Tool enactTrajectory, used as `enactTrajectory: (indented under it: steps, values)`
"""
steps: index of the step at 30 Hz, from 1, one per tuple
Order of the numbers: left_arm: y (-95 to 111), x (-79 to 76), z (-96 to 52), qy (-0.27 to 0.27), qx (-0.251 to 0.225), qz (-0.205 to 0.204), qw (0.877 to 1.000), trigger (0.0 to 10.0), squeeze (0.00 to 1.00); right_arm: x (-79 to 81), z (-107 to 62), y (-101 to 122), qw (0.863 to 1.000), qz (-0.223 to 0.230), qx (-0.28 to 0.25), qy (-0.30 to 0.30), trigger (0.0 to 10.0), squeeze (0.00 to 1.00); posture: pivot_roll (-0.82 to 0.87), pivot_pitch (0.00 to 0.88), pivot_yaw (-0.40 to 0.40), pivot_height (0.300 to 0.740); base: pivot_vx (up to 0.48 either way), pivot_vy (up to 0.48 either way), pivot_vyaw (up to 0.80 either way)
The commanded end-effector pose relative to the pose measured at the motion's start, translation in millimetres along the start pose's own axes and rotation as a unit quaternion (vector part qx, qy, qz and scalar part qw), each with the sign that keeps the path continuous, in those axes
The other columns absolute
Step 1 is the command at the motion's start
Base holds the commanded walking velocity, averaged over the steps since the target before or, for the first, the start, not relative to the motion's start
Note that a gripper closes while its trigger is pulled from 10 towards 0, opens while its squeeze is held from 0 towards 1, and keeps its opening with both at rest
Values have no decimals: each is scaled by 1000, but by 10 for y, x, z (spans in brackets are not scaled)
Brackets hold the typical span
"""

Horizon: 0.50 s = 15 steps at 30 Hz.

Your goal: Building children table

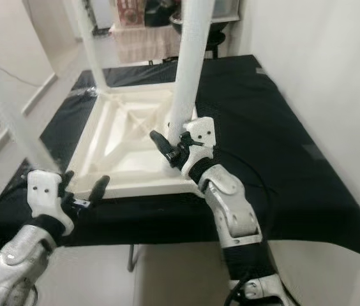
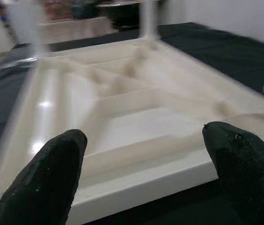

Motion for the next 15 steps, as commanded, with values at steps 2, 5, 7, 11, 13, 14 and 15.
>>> enactTrajectory:
  steps: [2,5,7,11,13,14,15]
  values:
    - [-15,46,5,13,0,17,1000,10000,0,81,113,44,1000,-13,-13,17,10000,0,-81,47,81,740,0,0,0]
    - [-31,37,-4,10,3,19,1000,10000,0,80,183,24,999,-26,-9,24,10000,0,-72,54,80,740,0,0,0]
    - [-39,31,-11,7,5,17,1000,10000,0,84,205,19,999,-28,-7,30,10000,0,-71,56,80,740,0,0,0]
    - [-69,5,-69,-12,14,22,1000,10000,0,190,226,-52,993,-32,17,115,10000,0,-61,78,79,740,0,0,0]
    - [-74,1,-86,-14,16,23,1000,10000,0,204,221,-78,990,-36,24,132,10000,0,-61,78,79,740,0,0,0]
    - [-77,9,-109,-14,18,25,999,10000,0,186,230,-109,989,-34,34,142,10000,0,-57,90,77,740,0,0,0]
    - [-78,15,-122,-14,19,25,999,10000,0,170,238,-126,988,-32,40,145,10000,0,-57,90,77,740,0,0,0]
Point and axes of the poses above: a point about 5 cm out from each wrist's last joint towards the gripper, its own z axis pointing out of the wrist towards the gripper, its own y axis along the axis of the wrist's last joint, x = y × z, the point moved 1 cm from there along z, pointing out of the wrist towards the gripper, and after that the axes turned 1 degree about -z, right-handed, at the moved point
